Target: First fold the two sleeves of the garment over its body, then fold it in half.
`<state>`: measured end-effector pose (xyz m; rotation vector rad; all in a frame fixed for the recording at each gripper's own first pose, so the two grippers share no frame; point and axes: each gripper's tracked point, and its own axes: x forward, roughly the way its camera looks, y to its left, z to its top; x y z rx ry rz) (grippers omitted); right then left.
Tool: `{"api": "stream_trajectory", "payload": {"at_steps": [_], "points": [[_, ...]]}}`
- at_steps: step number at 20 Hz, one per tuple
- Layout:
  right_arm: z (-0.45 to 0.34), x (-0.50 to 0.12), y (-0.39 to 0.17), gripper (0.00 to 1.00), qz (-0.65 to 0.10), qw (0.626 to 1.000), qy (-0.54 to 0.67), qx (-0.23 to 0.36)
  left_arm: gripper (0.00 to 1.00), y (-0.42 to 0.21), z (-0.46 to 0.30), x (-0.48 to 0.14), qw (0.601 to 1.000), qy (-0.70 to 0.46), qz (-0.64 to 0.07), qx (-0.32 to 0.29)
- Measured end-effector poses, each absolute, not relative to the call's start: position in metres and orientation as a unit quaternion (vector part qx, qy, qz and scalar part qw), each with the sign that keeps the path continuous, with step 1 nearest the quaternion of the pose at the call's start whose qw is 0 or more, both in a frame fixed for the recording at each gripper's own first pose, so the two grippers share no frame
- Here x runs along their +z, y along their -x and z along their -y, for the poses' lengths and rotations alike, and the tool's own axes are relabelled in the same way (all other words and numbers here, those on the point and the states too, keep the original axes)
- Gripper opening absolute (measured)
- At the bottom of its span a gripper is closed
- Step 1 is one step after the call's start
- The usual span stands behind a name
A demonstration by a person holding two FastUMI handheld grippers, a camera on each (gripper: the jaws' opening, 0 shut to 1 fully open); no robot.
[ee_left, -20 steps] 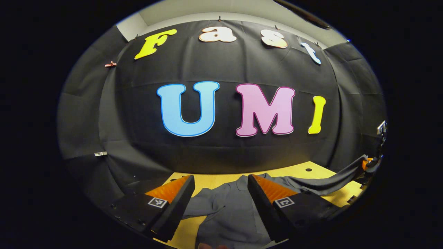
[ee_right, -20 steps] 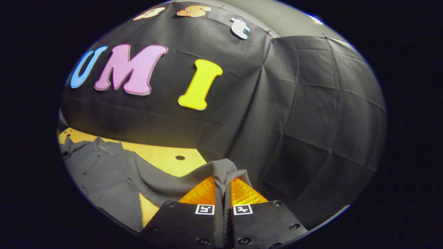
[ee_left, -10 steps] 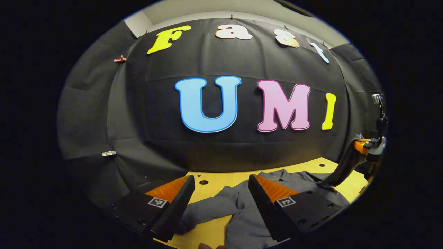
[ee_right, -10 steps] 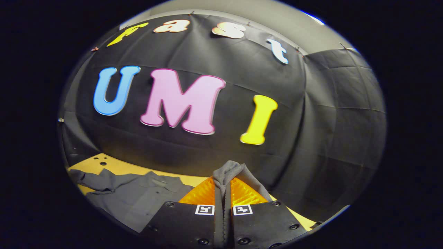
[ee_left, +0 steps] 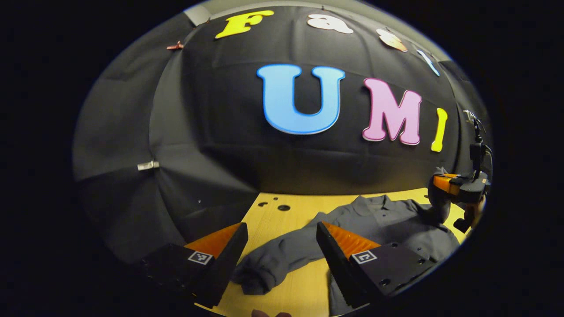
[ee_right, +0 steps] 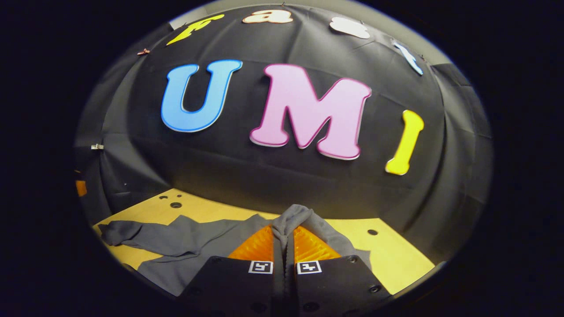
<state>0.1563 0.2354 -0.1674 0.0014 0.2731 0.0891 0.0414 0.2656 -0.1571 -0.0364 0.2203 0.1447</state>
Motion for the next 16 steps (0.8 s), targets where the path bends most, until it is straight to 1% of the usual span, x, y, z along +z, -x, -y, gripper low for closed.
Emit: {"api": "stream_trajectory", "payload": {"at_steps": [3, 5, 6, 7, 8, 9, 10, 11, 12, 15, 16], "points": [[-0.275, -0.21, -0.164, 0.05, -0.18, 0.981, -0.002, 0.065, 0.99, -0.045, -0.284, -0.187, 0.988, 0.013, -0.133, 0.077], [-0.302, -0.238, -0.169, 0.05, -0.215, 0.973, -0.017, 0.081, 0.96, -0.046, -0.292, -0.21, 0.985, 0.007, -0.159, 0.073], [-0.315, -0.25, -0.167, 0.05, -0.232, 0.968, -0.022, 0.091, 0.99, -0.047, -0.296, -0.227, 0.982, 0.011, -0.177, 0.071], [-0.325, -0.261, -0.164, 0.05, -0.248, 0.964, -0.022, 0.098, 0.96, -0.048, -0.299, -0.246, 0.977, 0.02, -0.199, 0.073], [-0.333, -0.272, -0.162, 0.05, -0.26, 0.96, -0.02, 0.103, 0.96, -0.047, -0.303, -0.257, 0.974, 0.026, -0.213, 0.076], [-0.343, -0.286, -0.16, 0.1, -0.278, 0.954, -0.019, 0.112, 0.96, -0.047, -0.308, -0.271, 0.969, 0.035, -0.229, 0.084], [-0.353, -0.297, -0.156, 0.06, -0.296, 0.947, -0.021, 0.122, 0.92, -0.047, -0.313, -0.284, 0.965, 0.044, -0.243, 0.091], [-0.363, -0.31, -0.151, 0.06, -0.315, 0.94, -0.024, 0.13, 0.96, -0.048, -0.318, -0.292, 0.961, 0.051, -0.253, 0.098], [-0.368, -0.319, -0.147, 0.11, -0.33, 0.934, -0.025, 0.135, 0.96, -0.047, -0.323, -0.301, 0.958, 0.055, -0.261, 0.105], [-0.385, -0.335, -0.137, 0.17, -0.355, 0.921, -0.037, 0.154, 0.96, -0.048, -0.331, -0.321, 0.95, 0.068, -0.283, 0.114], [-0.39, -0.339, -0.133, 0.23, -0.365, 0.915, -0.045, 0.163, 0.96, -0.049, -0.332, -0.326, 0.947, 0.072, -0.29, 0.117]]}}
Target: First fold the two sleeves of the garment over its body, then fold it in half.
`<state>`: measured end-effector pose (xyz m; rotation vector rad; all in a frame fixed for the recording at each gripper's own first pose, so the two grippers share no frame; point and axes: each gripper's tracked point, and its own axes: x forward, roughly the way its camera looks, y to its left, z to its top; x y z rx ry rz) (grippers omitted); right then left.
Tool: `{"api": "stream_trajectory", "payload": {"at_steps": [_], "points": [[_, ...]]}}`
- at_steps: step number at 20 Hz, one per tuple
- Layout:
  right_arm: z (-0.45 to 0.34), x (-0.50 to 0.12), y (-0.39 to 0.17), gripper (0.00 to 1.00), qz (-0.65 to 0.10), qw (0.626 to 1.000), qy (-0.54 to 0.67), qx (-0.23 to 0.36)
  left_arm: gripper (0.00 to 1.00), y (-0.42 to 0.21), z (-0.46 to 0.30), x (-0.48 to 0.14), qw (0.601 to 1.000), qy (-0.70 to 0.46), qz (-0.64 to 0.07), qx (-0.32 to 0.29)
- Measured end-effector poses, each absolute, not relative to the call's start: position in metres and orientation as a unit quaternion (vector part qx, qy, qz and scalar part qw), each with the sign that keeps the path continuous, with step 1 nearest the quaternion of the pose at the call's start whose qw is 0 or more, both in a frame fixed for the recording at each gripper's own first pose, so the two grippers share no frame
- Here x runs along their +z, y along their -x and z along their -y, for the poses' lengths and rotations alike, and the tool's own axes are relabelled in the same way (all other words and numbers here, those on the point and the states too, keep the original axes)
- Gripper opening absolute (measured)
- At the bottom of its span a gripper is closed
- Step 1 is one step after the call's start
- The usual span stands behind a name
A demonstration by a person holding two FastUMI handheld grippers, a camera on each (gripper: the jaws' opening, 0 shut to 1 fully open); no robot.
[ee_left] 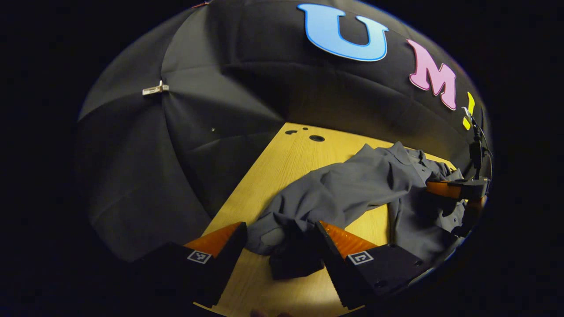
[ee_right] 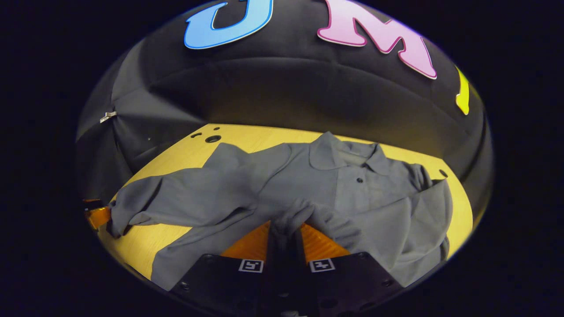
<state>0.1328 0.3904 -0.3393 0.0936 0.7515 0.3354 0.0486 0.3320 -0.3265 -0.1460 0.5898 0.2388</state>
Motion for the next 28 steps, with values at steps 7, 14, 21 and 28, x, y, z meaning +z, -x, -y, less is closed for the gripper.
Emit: {"api": "stream_trajectory", "payload": {"at_steps": [7, 14, 21, 28], "points": [[-0.394, -0.289, -0.121, 0.86, -0.323, 0.922, -0.076, 0.198, 0.97, -0.055, -0.333, -0.36, 0.929, 0.077, -0.34, 0.128], [-0.348, -0.272, -0.099, 0.84, -0.348, 0.92, -0.082, 0.161, 0.15, -0.068, -0.317, -0.359, 0.926, 0.033, -0.358, 0.115], [-0.297, -0.26, -0.09, 0.85, -0.335, 0.928, -0.086, 0.139, 0.06, -0.086, -0.304, -0.281, 0.943, 0.034, -0.305, 0.132], [-0.232, -0.262, -0.08, 0.94, -0.339, 0.928, -0.099, 0.119, 0.06, -0.119, -0.222, -0.18, 0.97, 0.025, -0.223, 0.098]]}}
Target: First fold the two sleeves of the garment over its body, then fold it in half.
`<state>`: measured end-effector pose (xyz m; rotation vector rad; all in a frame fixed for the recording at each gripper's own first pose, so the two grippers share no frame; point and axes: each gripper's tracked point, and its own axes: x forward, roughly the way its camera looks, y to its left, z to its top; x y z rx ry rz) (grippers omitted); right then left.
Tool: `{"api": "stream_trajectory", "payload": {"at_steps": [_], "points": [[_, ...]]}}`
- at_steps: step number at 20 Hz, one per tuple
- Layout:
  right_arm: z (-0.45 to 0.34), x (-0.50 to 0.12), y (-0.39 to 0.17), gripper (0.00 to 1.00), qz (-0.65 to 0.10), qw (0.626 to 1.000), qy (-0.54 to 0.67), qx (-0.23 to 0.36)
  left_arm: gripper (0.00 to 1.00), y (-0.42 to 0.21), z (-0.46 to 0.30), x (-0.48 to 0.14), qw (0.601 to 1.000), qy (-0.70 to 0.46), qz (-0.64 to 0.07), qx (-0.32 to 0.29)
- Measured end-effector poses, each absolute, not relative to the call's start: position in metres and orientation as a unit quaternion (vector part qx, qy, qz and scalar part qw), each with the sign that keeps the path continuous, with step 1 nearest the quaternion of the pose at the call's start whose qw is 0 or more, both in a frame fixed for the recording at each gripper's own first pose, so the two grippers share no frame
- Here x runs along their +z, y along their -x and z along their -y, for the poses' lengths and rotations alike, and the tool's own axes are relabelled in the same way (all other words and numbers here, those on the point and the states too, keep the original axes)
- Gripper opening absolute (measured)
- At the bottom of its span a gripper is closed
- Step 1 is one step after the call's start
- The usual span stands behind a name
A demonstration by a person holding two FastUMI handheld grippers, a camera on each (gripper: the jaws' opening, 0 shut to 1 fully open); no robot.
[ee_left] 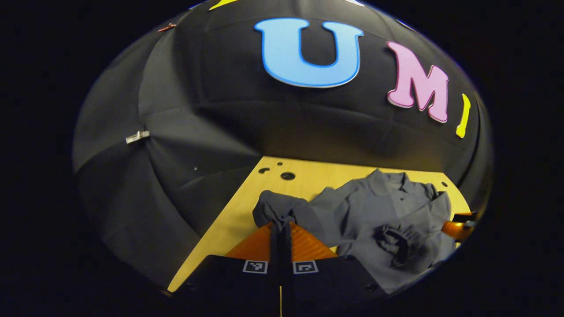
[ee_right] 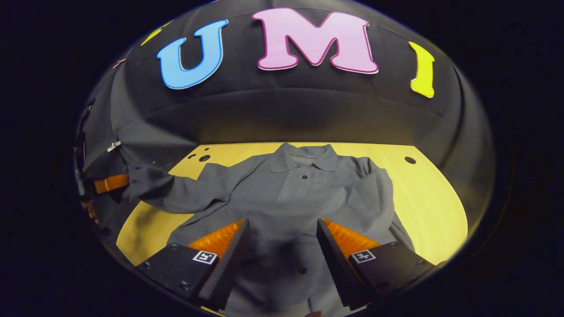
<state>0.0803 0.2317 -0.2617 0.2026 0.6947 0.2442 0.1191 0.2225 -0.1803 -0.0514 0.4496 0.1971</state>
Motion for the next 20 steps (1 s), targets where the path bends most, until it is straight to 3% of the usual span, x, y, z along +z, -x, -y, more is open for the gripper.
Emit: {"api": "stream_trajectory", "payload": {"at_steps": [2, 10, 14, 20], "points": [[-0.211, -0.261, -0.079, 0.94, -0.338, 0.929, -0.102, 0.113, 0.03, -0.132, -0.191, -0.158, 0.976, 0.018, -0.202, 0.079], [-0.129, -0.251, -0.074, 0.93, -0.306, 0.938, -0.128, 0.103, 0.06, -0.174, -0.041, -0.11, 0.987, 0.0, -0.163, -0.007], [-0.088, -0.258, -0.068, 0.93, -0.308, 0.937, -0.141, 0.09, 0.1, -0.184, 0.044, -0.116, 0.984, 0.006, -0.169, -0.056], [-0.012, -0.29, -0.053, 0.94, -0.333, 0.933, -0.123, 0.06, 0.06, -0.188, 0.159, -0.156, 0.975, 0.013, -0.188, -0.116]]}}
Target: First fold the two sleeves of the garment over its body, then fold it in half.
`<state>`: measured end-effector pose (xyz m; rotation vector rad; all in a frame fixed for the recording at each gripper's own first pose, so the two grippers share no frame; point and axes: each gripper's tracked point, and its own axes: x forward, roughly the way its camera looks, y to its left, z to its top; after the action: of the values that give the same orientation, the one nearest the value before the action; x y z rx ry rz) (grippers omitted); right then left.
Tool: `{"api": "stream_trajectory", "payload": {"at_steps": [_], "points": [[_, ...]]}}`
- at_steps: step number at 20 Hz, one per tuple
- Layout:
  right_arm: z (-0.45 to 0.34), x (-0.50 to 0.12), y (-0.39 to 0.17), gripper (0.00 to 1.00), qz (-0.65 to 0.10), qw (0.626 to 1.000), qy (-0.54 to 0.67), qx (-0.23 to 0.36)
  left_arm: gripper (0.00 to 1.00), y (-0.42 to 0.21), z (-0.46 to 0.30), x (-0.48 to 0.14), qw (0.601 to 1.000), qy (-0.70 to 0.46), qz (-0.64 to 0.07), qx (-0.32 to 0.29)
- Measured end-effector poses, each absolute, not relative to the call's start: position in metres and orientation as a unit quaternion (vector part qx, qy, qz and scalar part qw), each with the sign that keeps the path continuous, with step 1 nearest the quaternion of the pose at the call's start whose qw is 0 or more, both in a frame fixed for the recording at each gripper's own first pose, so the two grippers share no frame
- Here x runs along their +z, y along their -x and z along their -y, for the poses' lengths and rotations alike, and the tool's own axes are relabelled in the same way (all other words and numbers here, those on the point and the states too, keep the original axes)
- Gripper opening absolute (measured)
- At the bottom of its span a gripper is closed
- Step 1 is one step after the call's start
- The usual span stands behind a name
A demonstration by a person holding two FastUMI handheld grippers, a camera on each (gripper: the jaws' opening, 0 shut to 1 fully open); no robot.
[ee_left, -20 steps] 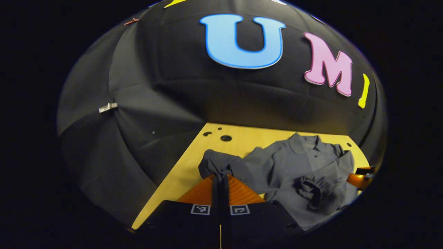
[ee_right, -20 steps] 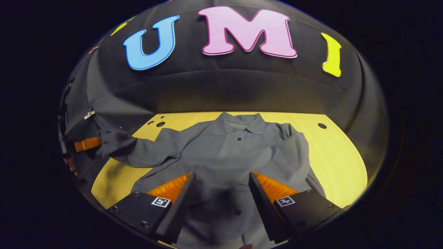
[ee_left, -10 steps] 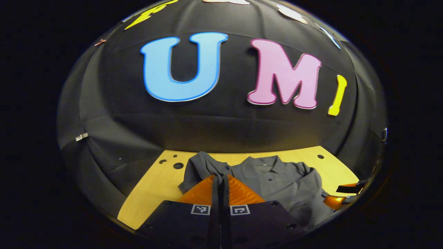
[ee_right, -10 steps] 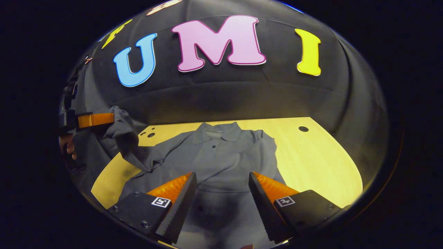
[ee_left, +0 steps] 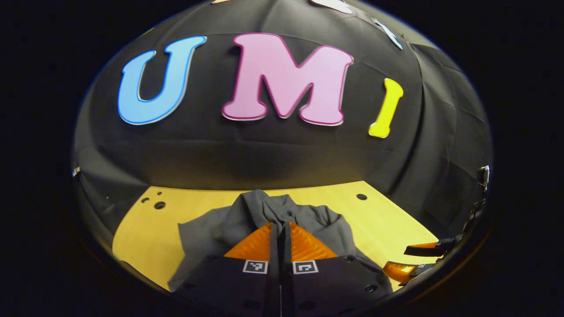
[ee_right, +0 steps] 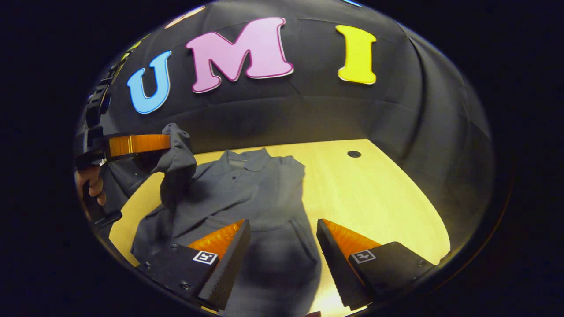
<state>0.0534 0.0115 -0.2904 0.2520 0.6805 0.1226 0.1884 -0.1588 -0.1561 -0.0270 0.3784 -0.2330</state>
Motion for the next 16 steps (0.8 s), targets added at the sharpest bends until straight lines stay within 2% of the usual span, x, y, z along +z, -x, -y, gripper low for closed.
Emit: {"api": "stream_trajectory", "payload": {"at_steps": [7, 9, 10, 11, 14, 15, 16], "points": [[0.048, -0.316, -0.037, 0.94, -0.353, 0.927, -0.119, 0.031, 0.06, -0.193, 0.24, -0.239, 0.961, -0.017, -0.232, -0.148], [0.055, -0.322, -0.034, 0.94, -0.357, 0.926, -0.12, 0.03, 0.12, -0.185, 0.263, -0.262, 0.953, -0.005, -0.249, -0.173], [0.059, -0.325, -0.035, 0.94, -0.359, 0.925, -0.118, 0.029, 0.23, -0.182, 0.275, -0.273, 0.95, 0.003, -0.253, -0.184], [0.06, -0.327, -0.034, 0.94, -0.36, 0.925, -0.116, 0.031, 0.24, -0.176, 0.284, -0.278, 0.947, 0.007, -0.254, -0.199], [0.062, -0.329, -0.032, 0.94, -0.365, 0.923, -0.112, 0.038, 0.71, -0.164, 0.293, -0.288, 0.944, -0.026, -0.247, -0.215], [0.06, -0.328, -0.032, 0.94, -0.365, 0.923, -0.116, 0.039, 0.72, -0.158, 0.292, -0.286, 0.944, -0.034, -0.244, -0.218], [0.059, -0.326, -0.032, 0.94, -0.365, 0.923, -0.119, 0.042, 0.85, -0.151, 0.29, -0.281, 0.945, -0.036, -0.239, -0.222]]}}
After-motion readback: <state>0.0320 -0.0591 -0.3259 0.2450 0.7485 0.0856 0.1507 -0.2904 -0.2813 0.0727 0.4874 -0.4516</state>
